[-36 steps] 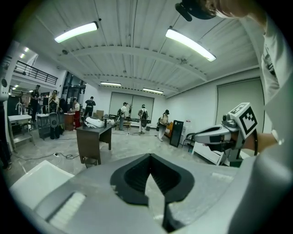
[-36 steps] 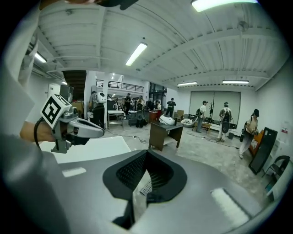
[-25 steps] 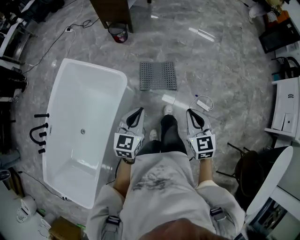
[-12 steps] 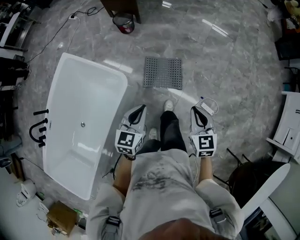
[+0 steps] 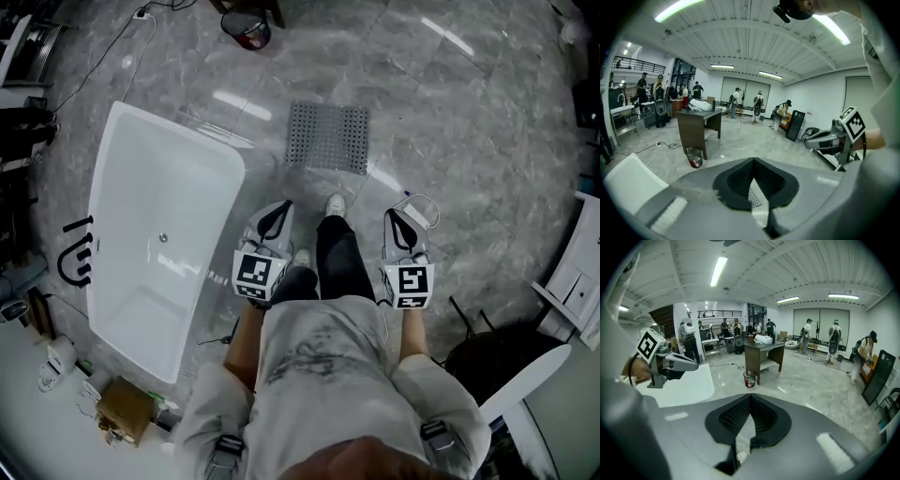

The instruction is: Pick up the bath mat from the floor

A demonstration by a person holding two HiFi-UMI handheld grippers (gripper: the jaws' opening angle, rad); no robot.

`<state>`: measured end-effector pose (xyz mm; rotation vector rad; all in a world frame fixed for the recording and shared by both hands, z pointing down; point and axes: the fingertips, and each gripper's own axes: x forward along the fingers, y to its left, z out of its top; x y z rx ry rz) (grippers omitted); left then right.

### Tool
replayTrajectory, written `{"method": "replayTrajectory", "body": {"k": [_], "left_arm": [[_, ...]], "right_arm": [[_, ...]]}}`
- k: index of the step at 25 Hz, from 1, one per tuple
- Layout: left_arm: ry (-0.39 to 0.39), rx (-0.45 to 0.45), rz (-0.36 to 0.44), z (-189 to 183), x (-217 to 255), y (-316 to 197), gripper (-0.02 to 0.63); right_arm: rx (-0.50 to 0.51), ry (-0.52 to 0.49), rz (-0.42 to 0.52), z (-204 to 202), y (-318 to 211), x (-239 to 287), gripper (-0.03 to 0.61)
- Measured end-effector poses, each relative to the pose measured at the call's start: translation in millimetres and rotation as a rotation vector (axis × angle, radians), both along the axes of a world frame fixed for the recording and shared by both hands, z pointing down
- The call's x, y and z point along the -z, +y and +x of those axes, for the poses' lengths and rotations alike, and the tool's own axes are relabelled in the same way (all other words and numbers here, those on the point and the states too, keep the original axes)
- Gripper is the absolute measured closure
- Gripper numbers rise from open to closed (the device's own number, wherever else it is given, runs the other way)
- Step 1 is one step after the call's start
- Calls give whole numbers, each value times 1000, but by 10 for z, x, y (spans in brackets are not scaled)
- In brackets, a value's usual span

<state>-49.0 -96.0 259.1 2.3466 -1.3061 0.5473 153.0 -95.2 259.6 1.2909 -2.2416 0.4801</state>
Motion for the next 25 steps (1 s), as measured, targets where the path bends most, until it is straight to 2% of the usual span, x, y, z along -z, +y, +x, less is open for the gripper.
{"method": "replayTrajectory", "body": {"k": [11,20,25], "left_arm": [[-37,-4,-58,85,-614,-405,612],[-31,19,-124,-35,-1116,-518,612],[-31,3,-156,-134,-1484,-585,612]], "right_arm": [[27,38,-69,132,-335,-672,577],[20,76,-113,23,-364,-1065,577],[-2,92,-145,-49,-362,-1366,577]]}}
